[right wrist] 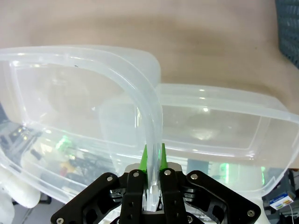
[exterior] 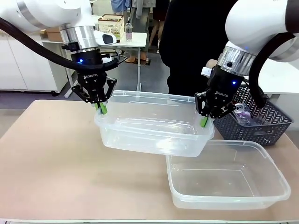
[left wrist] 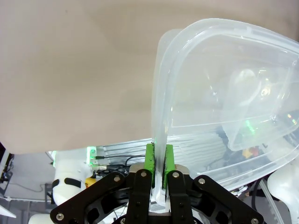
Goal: Sort the waste into each basket.
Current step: Offer the picked Organizing box to the human.
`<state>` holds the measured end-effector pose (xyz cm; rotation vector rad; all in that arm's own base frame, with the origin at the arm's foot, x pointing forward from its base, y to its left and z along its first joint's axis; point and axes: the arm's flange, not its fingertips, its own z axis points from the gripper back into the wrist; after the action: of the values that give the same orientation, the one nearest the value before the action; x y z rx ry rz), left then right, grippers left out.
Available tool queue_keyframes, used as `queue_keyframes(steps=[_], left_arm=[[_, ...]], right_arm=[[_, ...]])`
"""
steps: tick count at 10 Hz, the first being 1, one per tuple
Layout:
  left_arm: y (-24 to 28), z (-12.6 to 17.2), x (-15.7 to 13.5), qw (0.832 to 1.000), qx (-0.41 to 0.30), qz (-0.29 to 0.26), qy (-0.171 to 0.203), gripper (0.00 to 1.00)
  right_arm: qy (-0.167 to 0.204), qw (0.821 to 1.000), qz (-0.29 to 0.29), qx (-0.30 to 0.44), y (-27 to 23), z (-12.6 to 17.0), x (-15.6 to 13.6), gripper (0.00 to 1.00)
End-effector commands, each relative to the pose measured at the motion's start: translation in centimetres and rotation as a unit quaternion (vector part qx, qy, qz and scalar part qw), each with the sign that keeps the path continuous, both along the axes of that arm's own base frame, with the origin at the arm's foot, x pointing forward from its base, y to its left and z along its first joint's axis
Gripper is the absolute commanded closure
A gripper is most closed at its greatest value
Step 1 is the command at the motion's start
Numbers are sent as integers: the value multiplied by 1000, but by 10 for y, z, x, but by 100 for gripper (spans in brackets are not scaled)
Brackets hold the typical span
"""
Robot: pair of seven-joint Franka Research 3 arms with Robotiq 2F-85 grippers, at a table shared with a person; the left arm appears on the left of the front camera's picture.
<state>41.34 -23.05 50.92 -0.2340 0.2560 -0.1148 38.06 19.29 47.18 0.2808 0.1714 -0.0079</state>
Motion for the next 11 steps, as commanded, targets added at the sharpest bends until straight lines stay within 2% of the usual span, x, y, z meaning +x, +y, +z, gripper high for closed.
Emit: queue_keyframes(steps=[1,11], left_arm=[[0,4,0,1000,-5,0,-3,91],[0,4,0,1000,-5,0,-3,91]], right_arm=[[-5,1000,13,2,-1,1,0,94],[-5,1000,13,2,-1,1,0,94]])
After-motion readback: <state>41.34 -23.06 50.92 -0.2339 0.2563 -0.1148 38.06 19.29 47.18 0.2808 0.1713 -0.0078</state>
